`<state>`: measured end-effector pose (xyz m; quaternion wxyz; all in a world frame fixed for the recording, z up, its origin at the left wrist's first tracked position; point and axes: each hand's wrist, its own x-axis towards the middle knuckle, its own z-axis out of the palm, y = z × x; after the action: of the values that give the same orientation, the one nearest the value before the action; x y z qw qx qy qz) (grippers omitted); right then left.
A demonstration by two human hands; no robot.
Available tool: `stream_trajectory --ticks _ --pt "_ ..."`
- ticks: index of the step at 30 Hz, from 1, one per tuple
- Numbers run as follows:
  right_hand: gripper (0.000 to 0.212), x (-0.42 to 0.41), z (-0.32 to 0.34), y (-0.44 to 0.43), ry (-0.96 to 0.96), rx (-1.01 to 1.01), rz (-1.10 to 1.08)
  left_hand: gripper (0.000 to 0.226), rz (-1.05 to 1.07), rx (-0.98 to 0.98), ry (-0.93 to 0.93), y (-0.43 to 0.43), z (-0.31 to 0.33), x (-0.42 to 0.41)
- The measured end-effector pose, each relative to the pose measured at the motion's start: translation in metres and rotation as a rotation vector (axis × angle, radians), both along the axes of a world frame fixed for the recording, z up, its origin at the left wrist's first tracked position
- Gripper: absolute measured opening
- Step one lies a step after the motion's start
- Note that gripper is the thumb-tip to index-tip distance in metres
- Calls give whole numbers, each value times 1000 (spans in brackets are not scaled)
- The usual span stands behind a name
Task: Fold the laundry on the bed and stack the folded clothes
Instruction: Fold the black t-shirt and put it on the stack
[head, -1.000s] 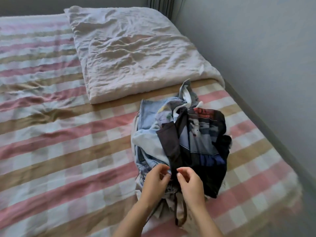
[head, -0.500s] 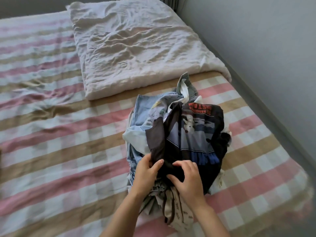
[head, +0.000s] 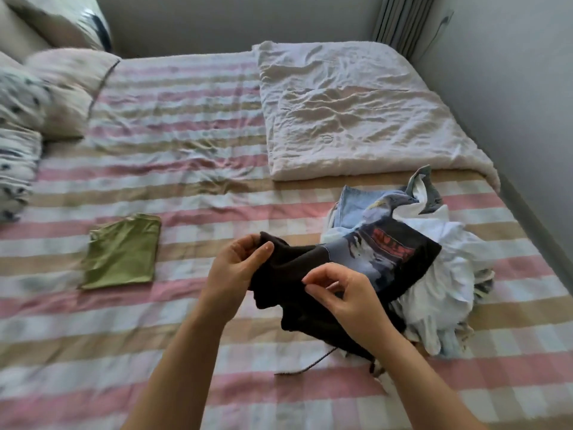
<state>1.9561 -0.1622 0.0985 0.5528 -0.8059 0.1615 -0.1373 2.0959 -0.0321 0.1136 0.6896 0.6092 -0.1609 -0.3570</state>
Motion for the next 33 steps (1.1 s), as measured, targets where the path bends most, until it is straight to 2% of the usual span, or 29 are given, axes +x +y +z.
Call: stream_trajectory --ticks 3,5,7,9,11,14,17,19,21,26,30,33 --pt "23 24 15 49 -56 34 12 12 -84 23 -47 60 21 20" --pt "41 47 20 83 -51 74 61 12 -163 63 -91 97 32 32" --pt "59 69 26 115 -42 170 197 14 -267 89 -92 127 42 43" --pt "64 92 28 144 -38 278 341 17 -342 128 -83 154 46 58" --pt "59 115 25 169 -20 302 385 19 -338 199 -77 177 41 75" --pt "50 142 3 197 38 296 316 11 -267 284 -72 200 14 101" --pt "36 162 -40 214 128 157 223 8 -196 362 -103 210 -31 121" --pt "23 170 -77 219 193 85 125 7 -163 416 -144 211 -69 130" --pt "20 173 -114 216 274 63 -18 7 -146 462 -186 213 -108 138" --pt "5 154 -190 185 499 38 -317 8 22 558 -148 240 -188 148" --pt "9 140 -228 161 659 30 -318 10 112 697 -106 278 -236 140" --pt "6 144 -244 147 680 33 -242 17 94 829 -152 306 -270 130"
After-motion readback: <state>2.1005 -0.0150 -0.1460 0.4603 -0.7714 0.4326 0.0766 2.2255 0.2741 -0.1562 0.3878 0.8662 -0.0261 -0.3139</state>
